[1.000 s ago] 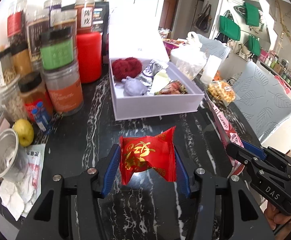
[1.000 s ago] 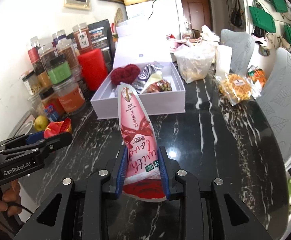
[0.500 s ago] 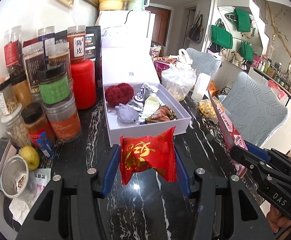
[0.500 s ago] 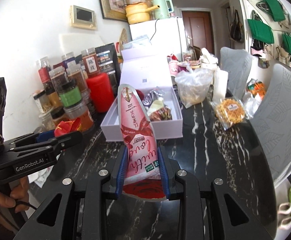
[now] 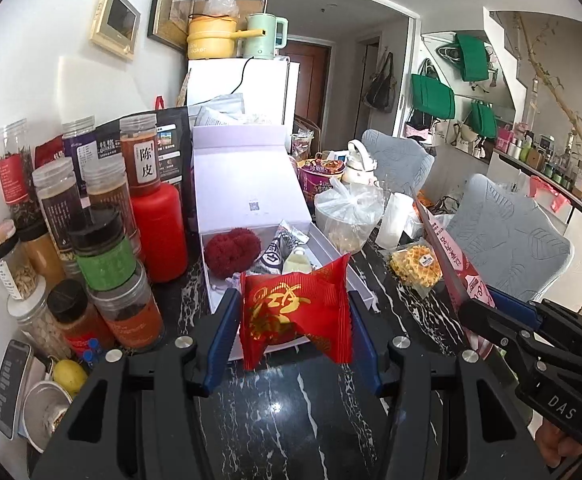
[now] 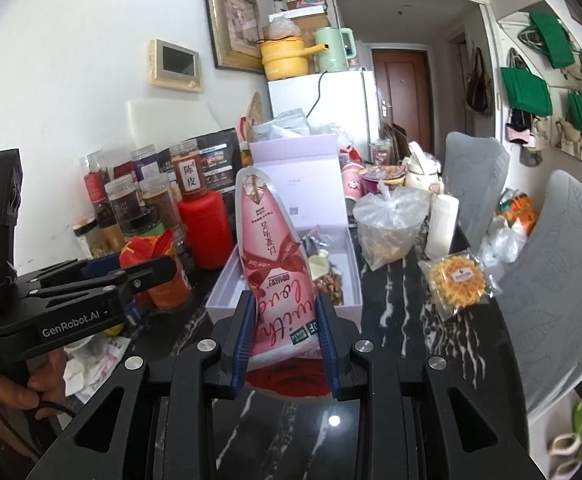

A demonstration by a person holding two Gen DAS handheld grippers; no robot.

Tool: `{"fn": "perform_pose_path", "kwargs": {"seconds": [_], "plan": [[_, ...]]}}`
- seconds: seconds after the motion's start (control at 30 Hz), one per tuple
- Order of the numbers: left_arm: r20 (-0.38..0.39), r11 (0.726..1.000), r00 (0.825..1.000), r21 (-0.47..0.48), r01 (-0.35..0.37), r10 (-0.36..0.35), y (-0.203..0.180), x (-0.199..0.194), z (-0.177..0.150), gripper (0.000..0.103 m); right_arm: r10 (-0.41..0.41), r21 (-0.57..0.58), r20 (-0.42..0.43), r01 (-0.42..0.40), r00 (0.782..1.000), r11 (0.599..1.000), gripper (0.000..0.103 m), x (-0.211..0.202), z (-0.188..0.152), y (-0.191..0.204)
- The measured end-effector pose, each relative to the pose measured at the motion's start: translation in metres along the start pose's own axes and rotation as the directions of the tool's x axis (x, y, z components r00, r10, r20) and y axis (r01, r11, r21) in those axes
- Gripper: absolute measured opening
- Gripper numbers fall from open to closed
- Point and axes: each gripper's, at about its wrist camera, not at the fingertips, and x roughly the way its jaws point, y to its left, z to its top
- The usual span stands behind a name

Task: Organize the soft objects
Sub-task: 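Lift and carry the candy packet and pink pouch over the white box with both grippers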

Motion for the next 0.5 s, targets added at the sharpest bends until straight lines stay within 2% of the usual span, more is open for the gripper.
{"fn": "perform_pose_path", "kwargs": {"seconds": [0.5], "plan": [[0.061,0.999,0.998,0.034,-0.009,0.007,0.004,0.032,0.056,0.052,0.032,-0.043,0.048,-0.029,0.998,0.999,0.03,0.036,0.053,-0.009]]}}
